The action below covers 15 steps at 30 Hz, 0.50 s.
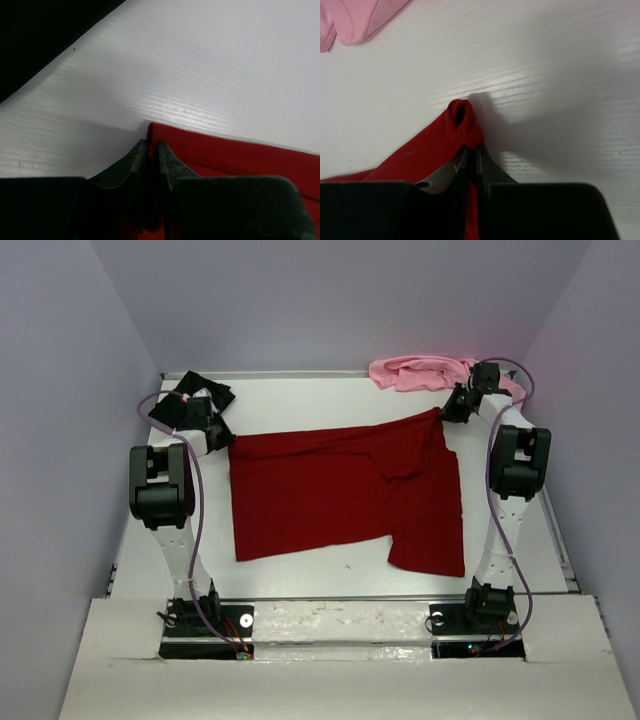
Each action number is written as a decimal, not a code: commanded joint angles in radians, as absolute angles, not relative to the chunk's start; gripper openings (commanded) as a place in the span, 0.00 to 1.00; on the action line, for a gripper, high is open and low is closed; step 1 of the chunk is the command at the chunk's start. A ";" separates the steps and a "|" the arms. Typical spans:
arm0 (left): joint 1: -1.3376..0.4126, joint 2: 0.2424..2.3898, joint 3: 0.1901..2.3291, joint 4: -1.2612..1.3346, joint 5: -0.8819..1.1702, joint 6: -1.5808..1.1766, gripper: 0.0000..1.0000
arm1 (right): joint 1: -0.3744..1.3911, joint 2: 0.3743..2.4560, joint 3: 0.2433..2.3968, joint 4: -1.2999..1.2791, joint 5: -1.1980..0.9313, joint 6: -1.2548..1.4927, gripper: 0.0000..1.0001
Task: Fold and stack the t-shirts
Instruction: Fold the tshirt
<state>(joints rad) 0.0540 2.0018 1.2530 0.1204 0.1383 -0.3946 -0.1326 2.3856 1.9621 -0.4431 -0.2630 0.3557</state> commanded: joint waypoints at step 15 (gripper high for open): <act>0.084 1.967 1.279 0.117 0.103 -0.396 0.24 | -0.192 2.370 1.957 -0.433 -0.242 0.379 0.07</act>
<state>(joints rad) 0.0811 2.0018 1.2530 0.1066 0.1097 -0.3954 -0.1844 2.3856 1.9480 -0.4427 -0.2417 0.3721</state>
